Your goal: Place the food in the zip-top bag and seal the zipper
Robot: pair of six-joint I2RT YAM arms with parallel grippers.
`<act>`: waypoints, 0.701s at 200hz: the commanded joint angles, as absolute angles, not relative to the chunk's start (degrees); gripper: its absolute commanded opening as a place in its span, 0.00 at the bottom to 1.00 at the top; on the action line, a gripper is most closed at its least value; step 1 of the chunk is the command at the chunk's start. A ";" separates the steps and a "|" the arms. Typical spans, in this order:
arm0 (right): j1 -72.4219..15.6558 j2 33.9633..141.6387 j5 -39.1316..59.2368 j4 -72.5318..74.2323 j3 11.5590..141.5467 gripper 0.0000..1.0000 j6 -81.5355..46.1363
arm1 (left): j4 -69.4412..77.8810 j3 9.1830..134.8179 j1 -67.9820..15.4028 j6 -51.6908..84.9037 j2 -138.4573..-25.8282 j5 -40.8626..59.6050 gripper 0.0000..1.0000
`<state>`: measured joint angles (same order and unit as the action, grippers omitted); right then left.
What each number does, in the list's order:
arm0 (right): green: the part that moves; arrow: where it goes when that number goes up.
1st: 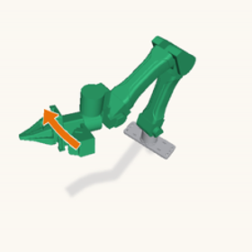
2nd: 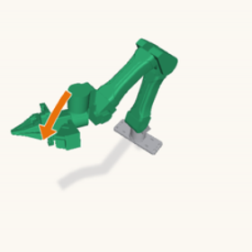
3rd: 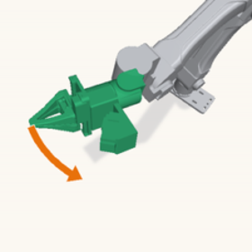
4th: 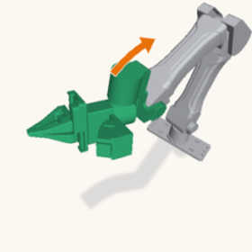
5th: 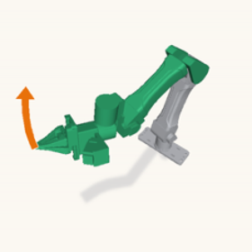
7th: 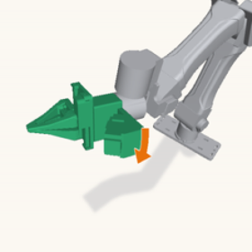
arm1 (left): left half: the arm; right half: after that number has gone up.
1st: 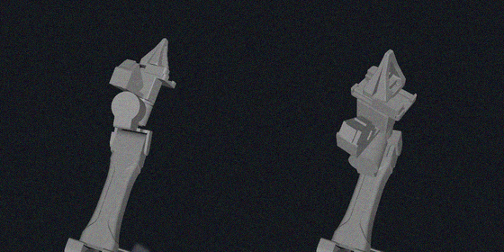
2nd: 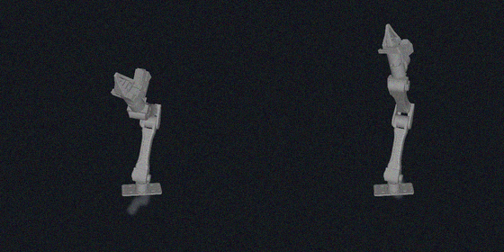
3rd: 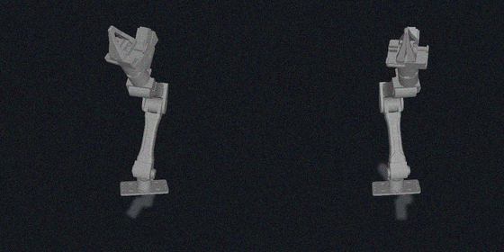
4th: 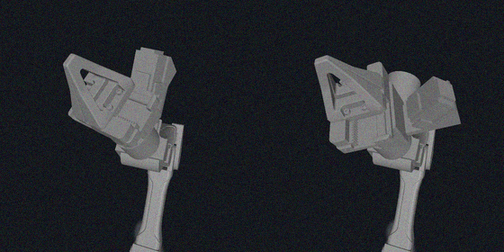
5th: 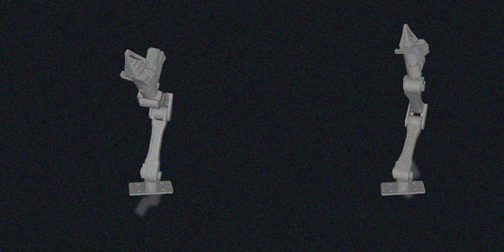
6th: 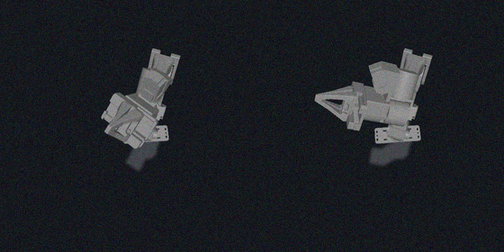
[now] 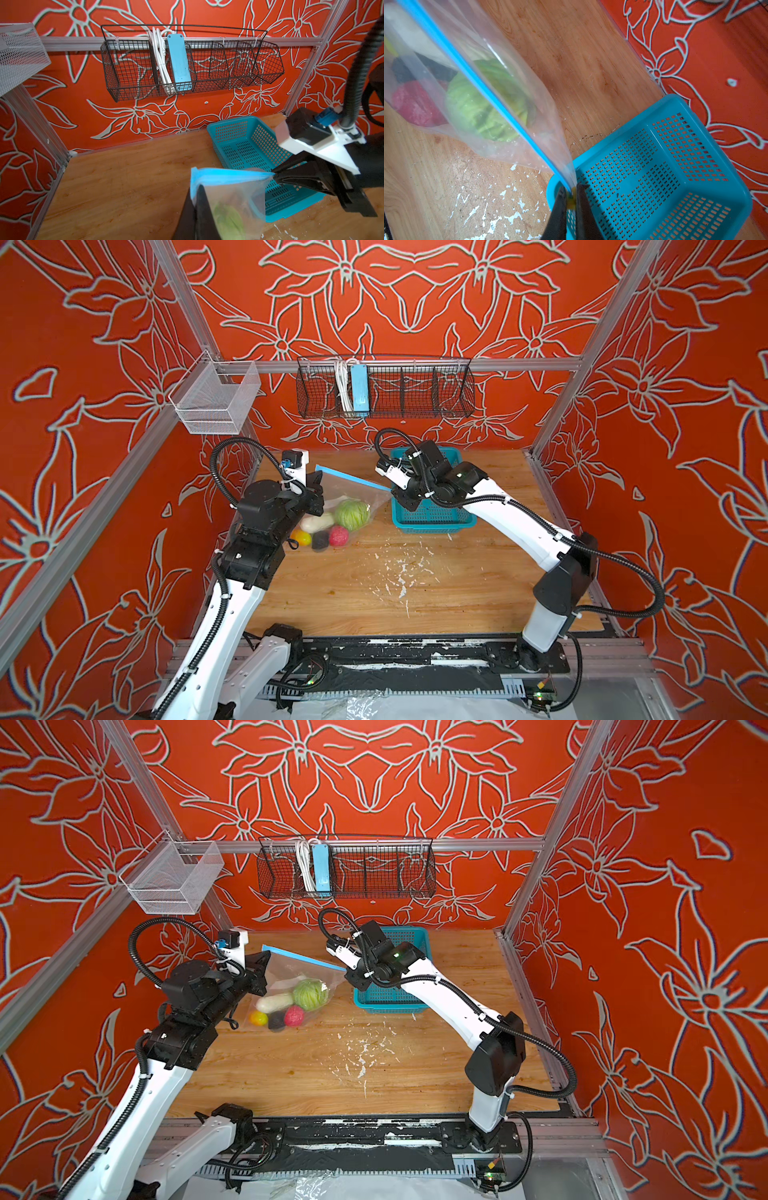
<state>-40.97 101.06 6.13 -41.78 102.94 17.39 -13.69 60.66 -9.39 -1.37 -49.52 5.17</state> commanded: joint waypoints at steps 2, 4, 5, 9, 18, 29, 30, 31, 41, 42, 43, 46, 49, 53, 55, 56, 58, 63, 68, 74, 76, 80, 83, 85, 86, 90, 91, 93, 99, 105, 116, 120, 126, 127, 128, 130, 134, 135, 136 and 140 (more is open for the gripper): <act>-39.81 97.82 2.68 -44.48 101.27 0.00 14.98 | -7.55 62.67 -8.88 1.62 -47.29 3.48 0.00; -39.81 97.43 2.71 -44.06 100.95 0.00 14.84 | -7.62 62.60 -8.88 1.88 -47.29 3.51 0.00; -39.81 97.27 2.76 -43.96 100.79 0.00 14.80 | -7.63 62.59 -8.88 1.99 -47.24 3.51 0.00; -39.79 96.63 3.11 -43.12 100.23 0.00 14.70 | -7.65 62.51 -8.83 2.52 -47.21 3.44 0.00; -39.81 95.30 4.39 -42.09 99.51 0.00 14.45 | -7.81 62.38 -8.87 4.04 -47.11 3.32 0.00; -39.81 94.13 5.78 -41.28 99.12 0.00 13.92 | -7.91 62.15 -8.88 6.10 -46.95 3.42 0.00; -39.86 94.04 5.92 -41.25 99.08 0.00 13.86 | -7.87 62.14 -8.88 6.26 -46.90 3.42 0.00; -39.88 93.91 5.99 -41.19 99.07 0.00 13.83 | -7.84 62.10 -8.88 6.47 -46.87 3.42 0.00; -39.90 93.31 6.87 -41.05 99.20 0.00 13.30 | -7.04 61.35 -8.88 8.60 -46.39 4.43 0.00; -39.90 93.28 6.95 -41.05 99.26 0.00 13.24 | -6.99 61.26 -8.88 8.78 -46.31 4.55 0.00; -39.90 93.22 6.99 -41.09 99.29 0.00 13.12 | -6.92 61.17 -8.88 8.92 -46.23 4.69 0.00; -39.95 93.13 7.08 -41.18 99.44 0.00 12.96 | -6.61 60.91 -8.88 9.37 -46.03 5.02 0.00; -39.94 93.02 7.19 -41.29 99.63 0.00 12.66 | -6.26 60.66 -8.88 9.73 -45.83 5.39 0.00; -39.97 92.91 7.14 -41.58 99.89 0.00 12.21 | -5.85 60.28 -8.88 10.30 -45.44 5.53 0.00; -39.99 92.86 7.26 -41.75 100.14 0.00 12.10 | -5.70 60.11 -8.88 10.57 -45.29 5.67 0.00; -39.99 92.84 7.28 -41.88 100.30 0.00 12.03 | -5.58 60.03 -8.88 10.69 -45.19 5.69 0.00; -39.99 92.82 7.40 -42.11 100.53 0.00 11.95 | -5.37 59.85 -8.88 10.96 -45.00 5.71 0.00; -40.08 92.81 7.82 -42.74 101.17 0.00 11.82 | -5.00 59.49 -8.87 11.55 -44.65 5.56 0.00; -40.20 92.75 8.16 -43.17 101.62 0.00 11.52 | -4.92 59.21 -8.88 12.19 -44.29 5.25 0.00; -40.31 92.69 8.26 -43.48 102.09 0.00 11.22 | -5.06 59.07 -8.88 12.72 -44.00 5.04 0.00; -40.33 92.65 8.26 -43.65 102.23 0.00 11.18 | -5.16 59.06 -8.81 12.85 -43.92 4.86 0.00; -40.46 92.64 8.22 -43.91 102.49 0.00 10.96 | -5.47 59.06 -8.92 13.07 -43.80 4.77 0.00; -40.58 92.64 8.11 -44.06 102.65 0.00 10.72 | -5.81 59.11 -8.88 13.25 -43.71 4.68 0.00; -40.66 92.64 8.09 -44.15 102.70 0.00 10.63 | -6.00 59.12 -8.88 13.40 -43.64 4.62 0.00; -40.68 92.64 8.09 -44.18 102.81 0.00 10.59 | -6.08 59.13 -8.88 13.42 -43.62 4.60 0.00; -40.77 92.63 8.21 -44.34 102.98 0.00 10.47 | -6.42 59.15 -8.88 13.73 -43.60 4.45 0.00; -40.82 92.63 8.23 -44.41 103.08 0.00 10.42 | -6.50 59.15 -8.88 13.81 -43.59 4.42 0.00; -40.86 92.57 8.30 -44.48 103.09 0.00 10.45 | -6.66 59.15 -8.88 13.95 -43.59 4.40 0.00; -41.10 92.49 8.30 -44.78 103.26 0.00 10.12 | -7.22 59.24 -8.88 14.62 -43.59 4.39 0.00; -41.26 92.42 8.26 -44.90 103.38 0.00 9.96 | -7.89 59.39 -8.88 15.22 -43.59 4.39 0.00; -41.76 92.07 8.40 -45.04 103.36 0.00 9.61 | -9.13 59.63 -8.88 16.78 -43.43 4.35 0.00; -42.02 91.92 8.37 -45.13 103.29 0.00 9.58 | -9.70 59.68 -8.88 17.47 -43.34 4.12 0.00; -42.44 91.62 8.29 -45.10 103.14 0.00 9.50 | -11.07 60.12 -8.87 18.74 -43.17 3.33 0.00; -42.49 91.56 8.23 -45.09 103.08 0.00 9.49 | -11.20 60.21 -8.88 19.04 -43.12 3.12 0.00; -42.51 91.53 8.16 -45.05 103.04 0.00 9.45 | -11.58 60.34 -8.88 19.36 -43.09 2.88 0.00; -42.75 91.41 7.95 -45.08 102.95 0.00 9.28 | -12.19 60.52 -8.88 20.05 -43.01 2.37 0.00; -43.00 91.18 7.49 -45.00 102.81 0.00 9.14 | -13.27 60.84 -8.88 21.48 -42.79 1.04 0.00; -43.08 91.12 7.44 -45.00 102.78 0.00 9.10 | -13.58 60.92 -8.88 21.95 -42.71 0.70 0.00; -43.20 91.04 7.37 -44.91 102.81 0.00 9.08 | -13.86 60.96 -8.88 22.36 -42.62 0.35 0.00; -43.51 90.75 7.04 -44.84 102.60 0.00 8.89 | -14.94 61.22 -8.88 23.90 -42.39 -0.91 0.00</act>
<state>-42.15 93.41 8.08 -42.85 101.62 11.16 -12.51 58.63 -9.32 15.75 -44.31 4.73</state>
